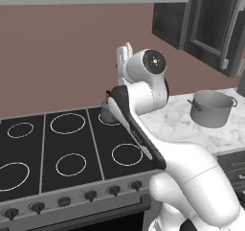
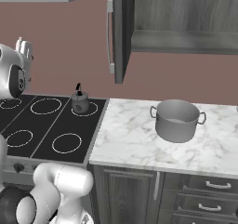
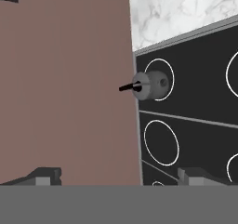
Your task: Pick the kettle from the cabinet and place it on a stove burner. Then pick the pot from the counter and place it on another stove burner. Finally, turn both burners on.
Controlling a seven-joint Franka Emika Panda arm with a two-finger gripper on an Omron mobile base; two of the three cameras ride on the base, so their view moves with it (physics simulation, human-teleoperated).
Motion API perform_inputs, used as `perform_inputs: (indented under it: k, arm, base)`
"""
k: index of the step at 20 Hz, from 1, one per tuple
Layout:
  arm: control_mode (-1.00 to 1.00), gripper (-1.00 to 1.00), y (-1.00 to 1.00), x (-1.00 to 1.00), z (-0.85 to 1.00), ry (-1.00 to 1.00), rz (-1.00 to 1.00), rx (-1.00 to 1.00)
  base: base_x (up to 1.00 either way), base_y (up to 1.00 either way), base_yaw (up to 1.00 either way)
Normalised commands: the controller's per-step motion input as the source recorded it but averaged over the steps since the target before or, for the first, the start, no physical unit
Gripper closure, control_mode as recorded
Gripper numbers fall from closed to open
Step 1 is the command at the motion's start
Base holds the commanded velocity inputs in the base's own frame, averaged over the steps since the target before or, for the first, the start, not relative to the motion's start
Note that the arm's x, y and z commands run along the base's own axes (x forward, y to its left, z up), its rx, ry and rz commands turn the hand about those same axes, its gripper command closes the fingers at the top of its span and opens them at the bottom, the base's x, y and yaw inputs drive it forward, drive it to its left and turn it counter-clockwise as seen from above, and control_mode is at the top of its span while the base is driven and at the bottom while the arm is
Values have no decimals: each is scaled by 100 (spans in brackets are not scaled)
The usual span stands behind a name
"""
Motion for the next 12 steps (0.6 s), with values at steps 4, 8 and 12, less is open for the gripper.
perform_inputs:
  k: [4, 8, 12]
  arm:
    - [-100, -100, -21, -53, 4, 0, 0, 14]
    - [-100, -100, -21, -57, 2, 0, 0, 13]
    - [-100, -100, -20, -62, 1, -2, 0, 9]
  base:
    - [0, 0, 0]
    - [0, 0, 0]
    - [0, 0, 0]
